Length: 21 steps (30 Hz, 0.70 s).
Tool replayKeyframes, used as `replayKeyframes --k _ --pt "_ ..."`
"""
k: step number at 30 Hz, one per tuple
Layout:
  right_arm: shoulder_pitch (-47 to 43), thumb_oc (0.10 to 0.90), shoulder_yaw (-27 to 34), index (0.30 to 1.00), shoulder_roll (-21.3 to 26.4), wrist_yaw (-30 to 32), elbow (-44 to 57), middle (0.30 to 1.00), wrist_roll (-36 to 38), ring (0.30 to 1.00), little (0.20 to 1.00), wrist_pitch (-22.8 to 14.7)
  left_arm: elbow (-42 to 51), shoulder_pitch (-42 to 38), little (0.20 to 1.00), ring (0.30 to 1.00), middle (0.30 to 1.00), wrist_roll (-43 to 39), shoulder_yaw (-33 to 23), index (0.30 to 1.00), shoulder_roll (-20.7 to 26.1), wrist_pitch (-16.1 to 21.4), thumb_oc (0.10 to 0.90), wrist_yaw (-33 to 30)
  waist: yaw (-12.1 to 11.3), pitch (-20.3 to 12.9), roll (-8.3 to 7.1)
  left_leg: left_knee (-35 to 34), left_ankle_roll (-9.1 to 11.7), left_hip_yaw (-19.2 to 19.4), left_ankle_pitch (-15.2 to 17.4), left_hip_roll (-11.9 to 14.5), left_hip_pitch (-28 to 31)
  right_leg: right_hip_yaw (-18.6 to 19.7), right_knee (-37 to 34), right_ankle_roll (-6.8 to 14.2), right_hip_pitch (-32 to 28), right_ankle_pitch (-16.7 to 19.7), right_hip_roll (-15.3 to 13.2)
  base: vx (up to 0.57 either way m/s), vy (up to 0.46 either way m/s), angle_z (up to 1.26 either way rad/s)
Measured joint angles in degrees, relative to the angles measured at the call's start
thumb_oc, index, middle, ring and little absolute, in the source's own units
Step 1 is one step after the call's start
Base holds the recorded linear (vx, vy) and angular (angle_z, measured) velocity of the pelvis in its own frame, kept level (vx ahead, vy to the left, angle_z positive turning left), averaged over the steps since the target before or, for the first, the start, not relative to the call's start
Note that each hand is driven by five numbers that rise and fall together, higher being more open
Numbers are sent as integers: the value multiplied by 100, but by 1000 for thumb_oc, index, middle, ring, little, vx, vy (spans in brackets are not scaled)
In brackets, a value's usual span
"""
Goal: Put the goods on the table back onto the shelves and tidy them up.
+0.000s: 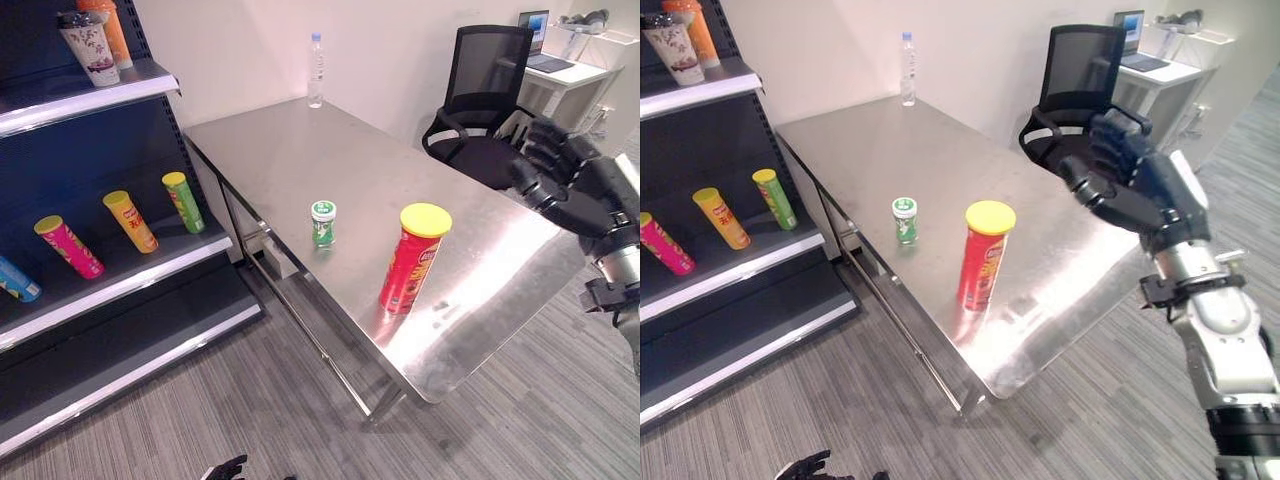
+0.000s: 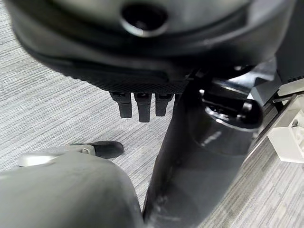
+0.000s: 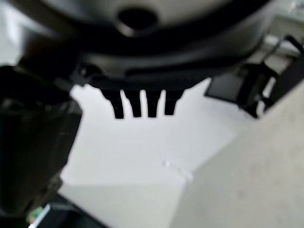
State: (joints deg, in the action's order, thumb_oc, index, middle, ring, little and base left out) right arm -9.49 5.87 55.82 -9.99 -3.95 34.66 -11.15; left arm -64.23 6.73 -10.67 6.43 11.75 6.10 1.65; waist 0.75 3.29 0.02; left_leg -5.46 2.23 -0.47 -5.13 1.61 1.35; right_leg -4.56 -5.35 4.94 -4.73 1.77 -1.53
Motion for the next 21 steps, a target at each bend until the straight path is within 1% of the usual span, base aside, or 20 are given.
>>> replayKeyframes --k 2,5,9,21 --pt "-2 800 -190 900 0 -261 21 900 36 900 900 125 1 10 900 900 900 -4 -47 900 4 0 800 19 -13 24 -36 -2 28 -30 17 -3 -8 -31 0 45 -14 -31 -2 2 -11 7" --pt "-8 800 -236 900 1 -486 46 900 54 900 900 197 10 8 900 900 900 -11 -70 900 10 6 800 27 -3 34 -51 -2 30 -102 19 -19 -39 -110 0 52 -25 -37 -16 1 -6 12" --pt "-12 800 -246 900 1 -601 46 900 51 900 900 232 10 5 900 900 900 -11 -70 900 7 7 800 29 -15 35 -51 -1 36 -177 8 -55 -52 -161 0 57 -30 -41 -46 6 -2 12" --pt "-86 800 -302 900 2 -607 93 900 -98 900 900 248 13 -4 900 900 900 -2 -75 900 4 11 800 29 -9 45 -43 -1 11 -267 -10 -95 -72 -290 0 84 -54 -65 -83 -1 -1 4"
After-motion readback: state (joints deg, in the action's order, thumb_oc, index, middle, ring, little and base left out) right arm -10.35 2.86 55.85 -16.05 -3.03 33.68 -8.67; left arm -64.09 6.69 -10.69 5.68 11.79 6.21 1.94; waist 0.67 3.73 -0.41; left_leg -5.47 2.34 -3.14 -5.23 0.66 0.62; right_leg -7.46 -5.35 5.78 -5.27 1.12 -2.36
